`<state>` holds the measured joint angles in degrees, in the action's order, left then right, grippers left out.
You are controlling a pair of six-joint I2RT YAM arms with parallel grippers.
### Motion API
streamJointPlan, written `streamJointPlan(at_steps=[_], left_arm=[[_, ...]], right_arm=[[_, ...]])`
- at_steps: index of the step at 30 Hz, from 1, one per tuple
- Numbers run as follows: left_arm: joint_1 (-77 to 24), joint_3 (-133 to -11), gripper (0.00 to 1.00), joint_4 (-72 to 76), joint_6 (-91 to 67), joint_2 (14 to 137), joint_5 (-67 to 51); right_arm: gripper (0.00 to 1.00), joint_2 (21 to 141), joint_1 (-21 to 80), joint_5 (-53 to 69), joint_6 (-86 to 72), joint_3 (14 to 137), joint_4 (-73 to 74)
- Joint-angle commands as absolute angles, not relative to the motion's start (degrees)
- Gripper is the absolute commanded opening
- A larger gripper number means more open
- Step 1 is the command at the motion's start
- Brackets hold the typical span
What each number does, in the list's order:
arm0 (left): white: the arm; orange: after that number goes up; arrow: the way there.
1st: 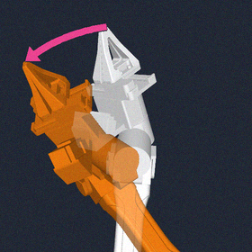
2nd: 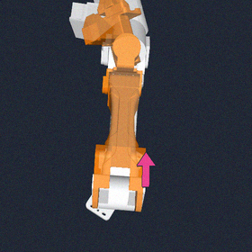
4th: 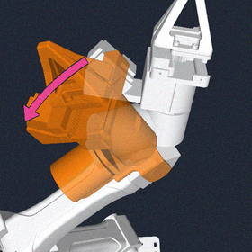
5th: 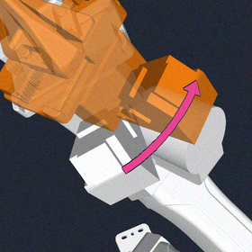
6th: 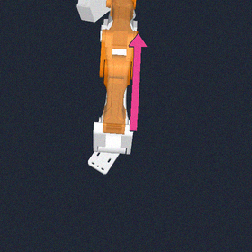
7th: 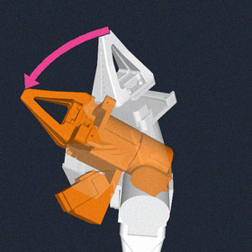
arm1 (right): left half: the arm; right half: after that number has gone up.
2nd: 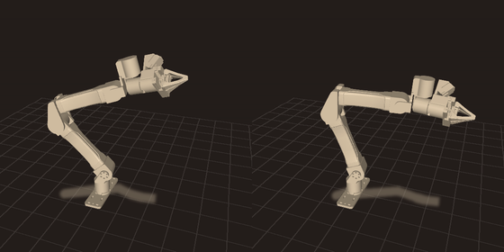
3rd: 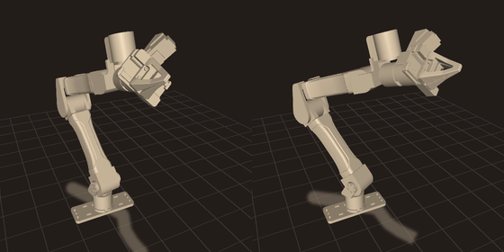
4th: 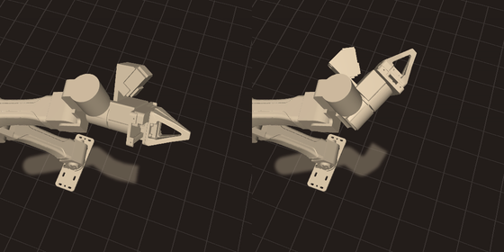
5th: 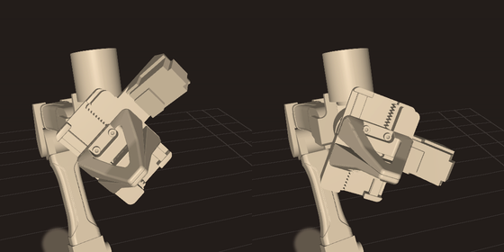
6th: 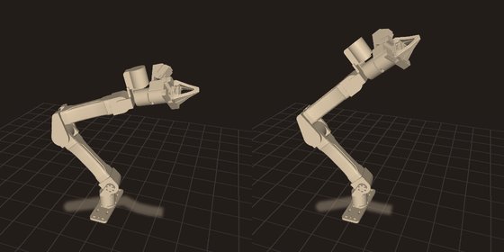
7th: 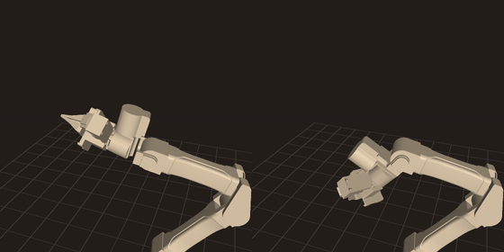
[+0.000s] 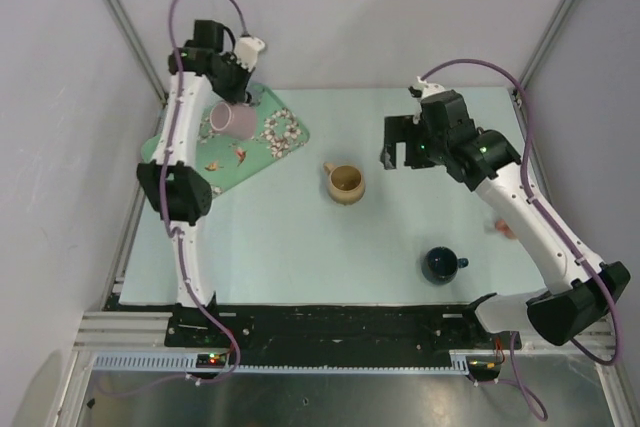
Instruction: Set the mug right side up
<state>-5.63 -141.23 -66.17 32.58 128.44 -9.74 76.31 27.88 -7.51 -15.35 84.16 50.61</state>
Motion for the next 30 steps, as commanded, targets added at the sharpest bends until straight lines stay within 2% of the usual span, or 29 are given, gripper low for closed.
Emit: streamJointPlan(at_steps=[1, 6, 12, 20, 30], left_arm=[[-5.18, -143.47, 0.00, -64.93, 23.58, 116.86, -27.22], [-5.71, -144.61, 0.00, -64.75, 16.27, 110.71, -43.23], [-7.36, -147.95, 0.00, -62.03, 5.36, 105.55, -55.57], [-9.97, -148.95, 0.00, -58.48, -3.40, 101.86, -63.71], [-12.82, -148.82, 0.00, -56.90, -4.76, 101.16, -67.58]], right_arm=[[0.99, 77.27, 29.92, 9.44, -16.01, 88.03, 35.74], [0.99, 77.97, 30.18, 17.00, -17.86, 87.88, 26.14], [0.99, 78.71, 31.67, 25.55, -22.32, 83.77, 8.12], [1.00, 83.31, 32.34, 34.43, -29.30, 84.27, -8.89], [0.97, 87.36, 34.05, 39.16, -34.39, 86.87, -15.27]])
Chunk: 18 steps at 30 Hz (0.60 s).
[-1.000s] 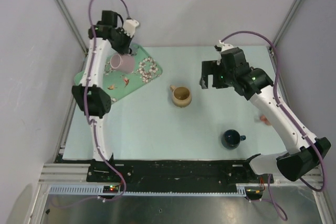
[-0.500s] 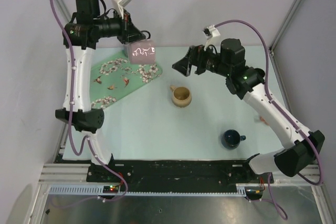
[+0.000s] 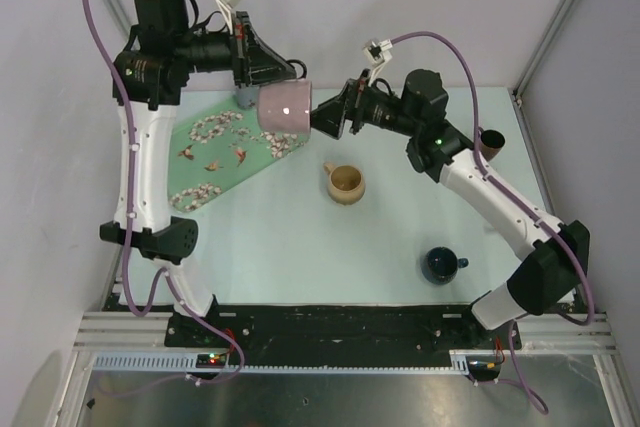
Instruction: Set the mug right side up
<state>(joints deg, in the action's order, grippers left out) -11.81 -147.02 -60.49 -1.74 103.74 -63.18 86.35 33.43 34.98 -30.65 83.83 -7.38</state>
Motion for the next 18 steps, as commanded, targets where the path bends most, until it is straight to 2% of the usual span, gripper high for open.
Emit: streamJointPlan(at_steps=[1, 4, 6, 8, 11, 12, 13, 16, 17, 18], left_arm=[[-12.96, -148.63, 0.00, -56.88, -4.58, 101.12, -67.58], [-13.61, -148.59, 0.00, -56.80, -4.05, 101.33, -67.19], [-14.01, -148.62, 0.00, -56.76, -3.76, 101.34, -67.07], [-14.29, -148.47, 0.00, -56.69, -3.44, 101.43, -67.02], [-14.31, -147.16, 0.00, -56.60, -2.57, 101.21, -66.31], [-14.23, -146.58, 0.00, -56.56, -2.21, 101.10, -65.85], [-14.10, -145.67, 0.05, -56.58, -1.72, 100.91, -65.18], [-13.81, -142.00, 0.66, -56.64, 2.29, 99.68, -57.97], [-13.81, -140.48, 0.80, -56.62, 4.53, 99.01, -54.61], [-13.76, -139.28, 0.90, -56.66, 6.04, 98.59, -50.46]], right_arm=[[0.97, 87.76, 34.12, 39.97, -35.52, 87.11, -16.55], [0.92, 89.95, 34.76, 42.05, -38.74, 88.55, -19.75], [0.80, 91.55, 35.23, 43.25, -40.78, 89.44, -21.79], [0.58, 92.83, 35.48, 44.45, -42.96, 90.17, -23.71], [0.15, 93.09, 35.46, 44.71, -43.70, 90.66, -23.52], [0.08, 92.73, 35.44, 44.11, -43.21, 90.50, -22.53], [0.04, 92.02, 35.30, 42.53, -41.60, 90.43, -19.66], [0.00, 90.13, 35.14, 33.16, -35.19, 92.45, -6.02], [0.00, 89.76, 35.15, 28.36, -32.76, 93.55, 0.86], [0.00, 89.44, 35.28, 24.68, -30.70, 94.98, 6.19]])
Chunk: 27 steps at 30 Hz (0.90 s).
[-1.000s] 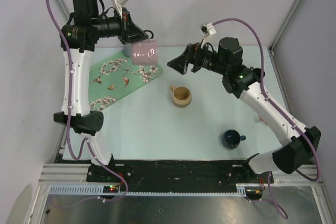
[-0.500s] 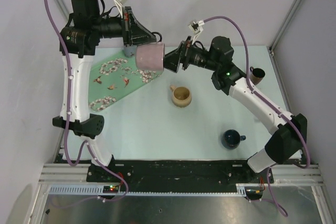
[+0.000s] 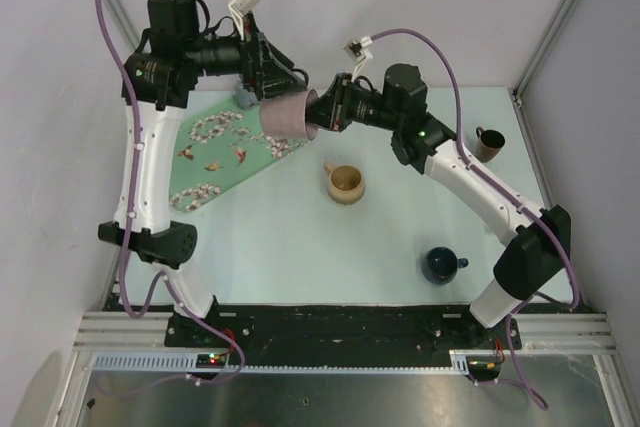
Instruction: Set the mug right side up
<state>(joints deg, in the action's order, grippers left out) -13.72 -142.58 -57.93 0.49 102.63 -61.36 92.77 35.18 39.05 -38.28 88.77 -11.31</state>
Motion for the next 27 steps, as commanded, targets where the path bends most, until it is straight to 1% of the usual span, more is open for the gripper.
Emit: streamJointPlan(at_steps=[1, 3, 6, 10, 12, 14, 15, 19, 23, 27], left_arm=[[-13.73, -138.54, 0.95, -56.72, 7.77, 98.34, -46.90], [-13.74, -137.69, 0.98, -56.76, 10.31, 98.15, -39.65], [-13.74, -137.34, 0.99, -57.17, 13.19, 97.50, -31.02], [-14.25, -136.68, 0.99, -59.15, 13.03, 96.34, -18.41], [-15.54, -134.39, 0.96, -61.35, 12.88, 95.01, -14.20], [-18.25, -130.32, 0.93, -62.93, 13.00, 93.12, -10.45], [-20.38, -128.62, 0.93, -63.33, 13.05, 92.35, -8.17], [-27.70, -125.28, 0.99, -63.79, 10.83, 91.28, -1.69], [-31.85, -123.29, 1.00, -61.37, 7.37, 92.09, 1.58], [-33.89, -117.70, 1.00, -55.43, 2.23, 92.62, 2.35]], right_arm=[[0.00, 89.28, 35.70, 19.68, -28.10, 96.05, 11.62], [0.00, 89.53, 36.61, 11.42, -23.66, 98.59, 21.30], [0.00, 91.79, 37.47, 2.26, -18.15, 105.31, 35.40], [0.00, 96.77, 37.84, -9.65, -13.22, 115.18, 54.97], [0.00, 98.99, 37.91, -13.57, -14.58, 119.45, 61.01], [0.00, 100.71, 38.09, -15.17, -16.98, 122.26, 64.21], [0.00, 101.46, 38.20, -15.63, -18.07, 123.44, 65.06], [0.00, 105.17, 38.42, -15.56, -22.49, 126.94, 66.13], [0.00, 107.99, 38.90, -14.48, -25.81, 129.23, 65.15], [0.00, 108.53, 39.47, -12.67, -28.39, 129.45, 62.71]])
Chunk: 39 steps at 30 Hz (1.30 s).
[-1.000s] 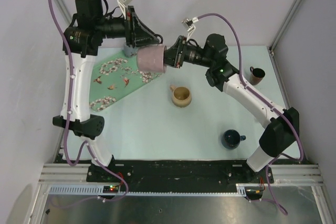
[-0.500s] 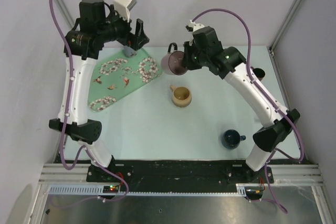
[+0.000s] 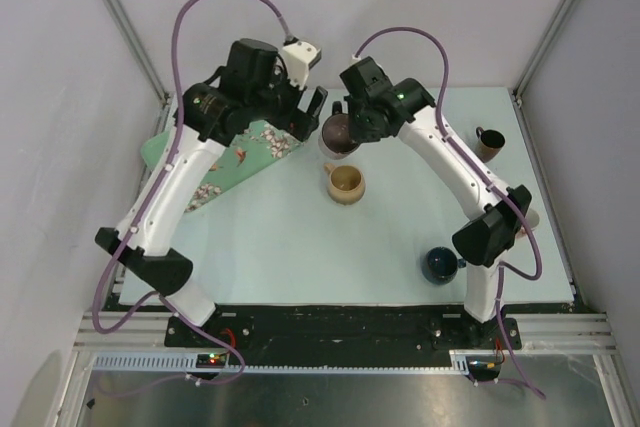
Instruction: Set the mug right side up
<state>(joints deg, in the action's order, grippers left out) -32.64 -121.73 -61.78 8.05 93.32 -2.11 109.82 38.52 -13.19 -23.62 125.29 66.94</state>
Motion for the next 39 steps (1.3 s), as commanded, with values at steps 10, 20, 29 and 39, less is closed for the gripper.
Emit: streamJointPlan(at_steps=[10, 20, 29, 39], left_arm=[[-36.43, -108.95, 0.88, -44.72, -3.80, 93.58, 6.43], [-36.90, -100.73, 0.08, -42.41, 4.75, 93.27, 13.35], [-30.41, -98.49, 0.00, -42.39, 5.48, 91.51, 10.70], [-9.02, -85.65, 0.00, -42.54, 6.79, 82.78, 5.58]], right_arm=[[0.00, 107.32, 41.65, -12.03, -31.43, 127.57, 57.05], [0.00, 105.51, 42.71, -11.85, -32.08, 126.22, 54.33], [0.65, 104.07, 42.56, -7.14, -31.07, 123.78, 52.19], [0.99, 98.30, 42.03, 0.54, -28.72, 114.52, 43.66]])
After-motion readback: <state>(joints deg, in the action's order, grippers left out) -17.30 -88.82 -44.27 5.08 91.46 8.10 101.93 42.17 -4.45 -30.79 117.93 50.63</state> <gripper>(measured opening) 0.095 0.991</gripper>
